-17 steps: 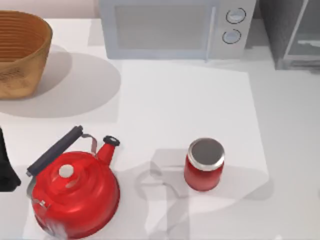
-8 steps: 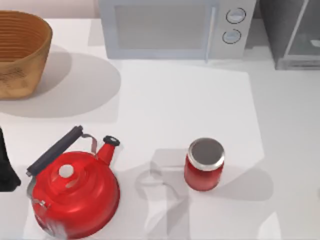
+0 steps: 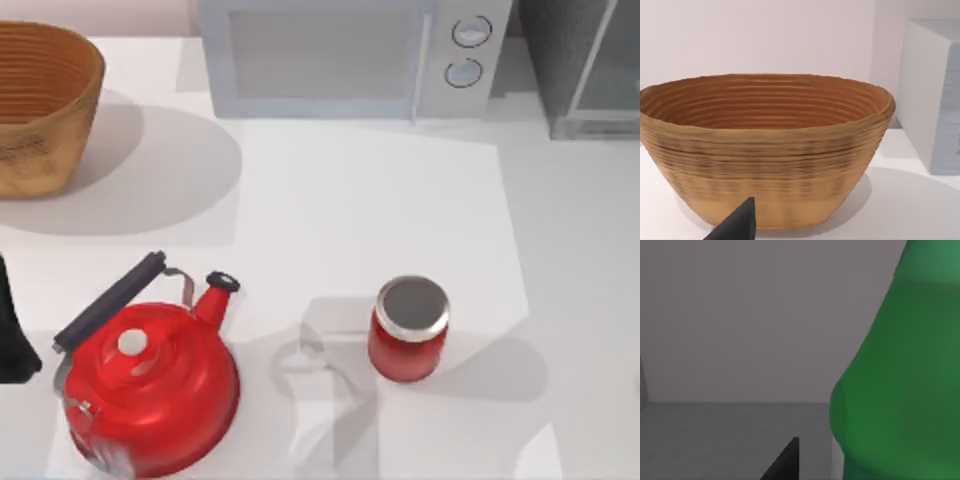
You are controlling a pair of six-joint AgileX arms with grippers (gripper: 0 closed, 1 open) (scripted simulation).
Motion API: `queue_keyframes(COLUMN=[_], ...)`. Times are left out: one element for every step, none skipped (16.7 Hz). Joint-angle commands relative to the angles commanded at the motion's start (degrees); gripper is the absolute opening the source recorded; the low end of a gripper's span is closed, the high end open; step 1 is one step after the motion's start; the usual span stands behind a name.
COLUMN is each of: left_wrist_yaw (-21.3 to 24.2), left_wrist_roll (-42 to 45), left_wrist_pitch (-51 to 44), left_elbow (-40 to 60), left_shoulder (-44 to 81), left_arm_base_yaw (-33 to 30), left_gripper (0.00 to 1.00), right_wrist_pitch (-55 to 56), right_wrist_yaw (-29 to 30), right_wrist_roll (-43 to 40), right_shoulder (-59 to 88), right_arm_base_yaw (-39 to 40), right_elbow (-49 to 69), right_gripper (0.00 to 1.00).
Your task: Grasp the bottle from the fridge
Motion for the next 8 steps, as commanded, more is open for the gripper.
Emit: queue_keyframes(left_wrist_yaw=[0.0,0.0,0.0,0.0,0.0,0.0,0.0,0.0], left_wrist_roll=[0.0,0.0,0.0,0.0,0.0,0.0,0.0,0.0], left_wrist_pitch=[0.0,0.0,0.0,0.0,0.0,0.0,0.0,0.0], left_elbow=[0.0,0.0,0.0,0.0,0.0,0.0,0.0,0.0], left_shoulder=[0.0,0.0,0.0,0.0,0.0,0.0,0.0,0.0], left_arm_base_yaw=[0.0,0.0,0.0,0.0,0.0,0.0,0.0,0.0], left_gripper=[1.00,1.00,1.00,1.00,1.00,1.00,1.00,1.00], right_wrist_pitch=[0.0,0.0,0.0,0.0,0.0,0.0,0.0,0.0], right_wrist_yaw=[0.0,0.0,0.0,0.0,0.0,0.0,0.0,0.0], right_wrist_roll=[0.0,0.0,0.0,0.0,0.0,0.0,0.0,0.0], right_shoulder=[0.0,0.0,0.0,0.0,0.0,0.0,0.0,0.0], right_arm_base_yaw=[0.0,0.0,0.0,0.0,0.0,0.0,0.0,0.0], right_elbow=[0.0,0.0,0.0,0.0,0.0,0.0,0.0,0.0], right_gripper=[0.47,0.40,0.32,0.25,0.17,0.10,0.02,0.00])
